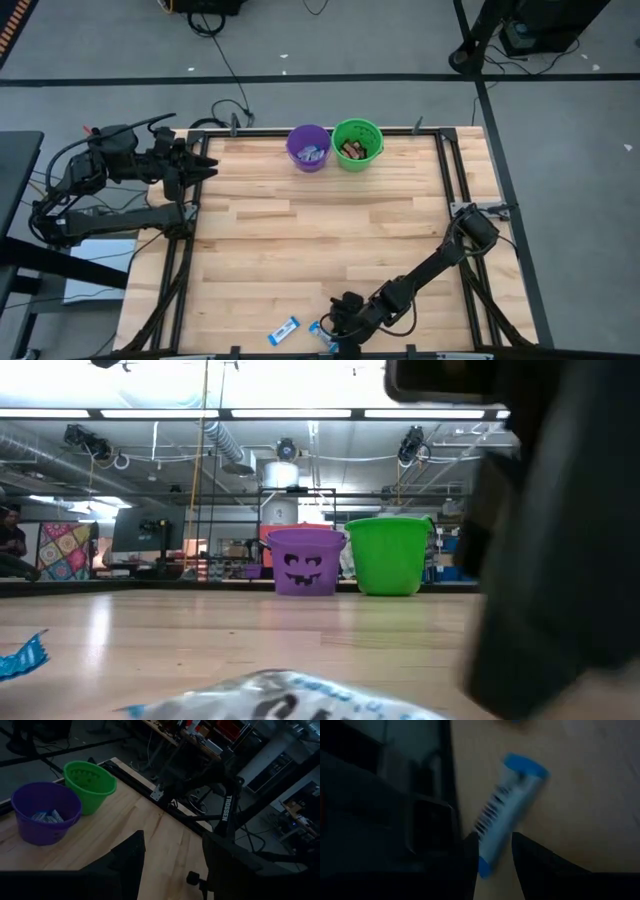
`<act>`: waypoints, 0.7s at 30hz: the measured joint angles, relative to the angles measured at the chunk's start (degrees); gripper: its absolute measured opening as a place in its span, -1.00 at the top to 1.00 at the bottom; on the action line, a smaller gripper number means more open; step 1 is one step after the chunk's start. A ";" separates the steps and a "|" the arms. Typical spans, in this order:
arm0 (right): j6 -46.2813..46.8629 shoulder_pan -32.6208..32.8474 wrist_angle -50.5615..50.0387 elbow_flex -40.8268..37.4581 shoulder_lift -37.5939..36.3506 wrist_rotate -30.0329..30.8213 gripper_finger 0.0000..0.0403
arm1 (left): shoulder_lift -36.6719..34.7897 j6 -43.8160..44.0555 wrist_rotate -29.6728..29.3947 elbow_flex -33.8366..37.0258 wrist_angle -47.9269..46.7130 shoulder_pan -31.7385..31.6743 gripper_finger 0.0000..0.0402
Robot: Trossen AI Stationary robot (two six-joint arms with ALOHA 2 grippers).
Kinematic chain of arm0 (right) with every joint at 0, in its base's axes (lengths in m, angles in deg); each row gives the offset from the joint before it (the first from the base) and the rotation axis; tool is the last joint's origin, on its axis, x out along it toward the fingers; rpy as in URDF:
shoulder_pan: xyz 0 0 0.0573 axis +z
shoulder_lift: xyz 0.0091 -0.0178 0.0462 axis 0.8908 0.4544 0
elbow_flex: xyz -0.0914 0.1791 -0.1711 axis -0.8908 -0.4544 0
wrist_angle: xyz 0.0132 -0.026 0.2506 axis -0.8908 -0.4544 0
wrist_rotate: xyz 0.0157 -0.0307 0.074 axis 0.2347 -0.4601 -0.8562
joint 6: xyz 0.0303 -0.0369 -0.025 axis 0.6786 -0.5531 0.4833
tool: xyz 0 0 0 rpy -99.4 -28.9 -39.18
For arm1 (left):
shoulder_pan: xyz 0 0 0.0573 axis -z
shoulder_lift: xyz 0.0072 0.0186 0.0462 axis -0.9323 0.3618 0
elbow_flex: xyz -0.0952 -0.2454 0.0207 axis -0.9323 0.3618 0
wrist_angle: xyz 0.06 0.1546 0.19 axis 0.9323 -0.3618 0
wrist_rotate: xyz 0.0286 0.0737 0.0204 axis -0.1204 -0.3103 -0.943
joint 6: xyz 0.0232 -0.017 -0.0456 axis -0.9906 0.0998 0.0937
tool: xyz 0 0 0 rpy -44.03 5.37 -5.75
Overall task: Sort candy by brand, put in halloween buckets
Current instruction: Put the white chocolate bar into the purple bucket
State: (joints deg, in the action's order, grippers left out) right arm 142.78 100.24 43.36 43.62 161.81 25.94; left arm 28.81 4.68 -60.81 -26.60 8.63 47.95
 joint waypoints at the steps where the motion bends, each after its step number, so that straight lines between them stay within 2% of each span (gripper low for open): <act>1: 0.13 -0.15 0.83 0.24 0.14 0.50 0.36 | 0.00 0.15 0.01 0.00 0.09 -0.01 -0.01; 6: 0.60 -0.74 -1.44 0.05 0.63 1.11 0.36 | 0.00 0.27 -0.05 -0.02 0.43 -0.04 -0.01; 12: 2.51 -0.66 0.56 0.02 1.22 -1.23 0.36 | 0.00 0.31 -0.03 -0.02 1.62 -0.04 -0.01; 21: 7.47 0.25 2.29 -0.04 1.38 1.03 0.36 | 0.00 0.23 -0.20 -0.02 1.56 -0.04 -0.01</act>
State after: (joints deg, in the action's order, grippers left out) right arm 150.26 100.49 45.65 43.58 163.19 26.97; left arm 28.81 4.91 -61.00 -26.62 10.19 47.90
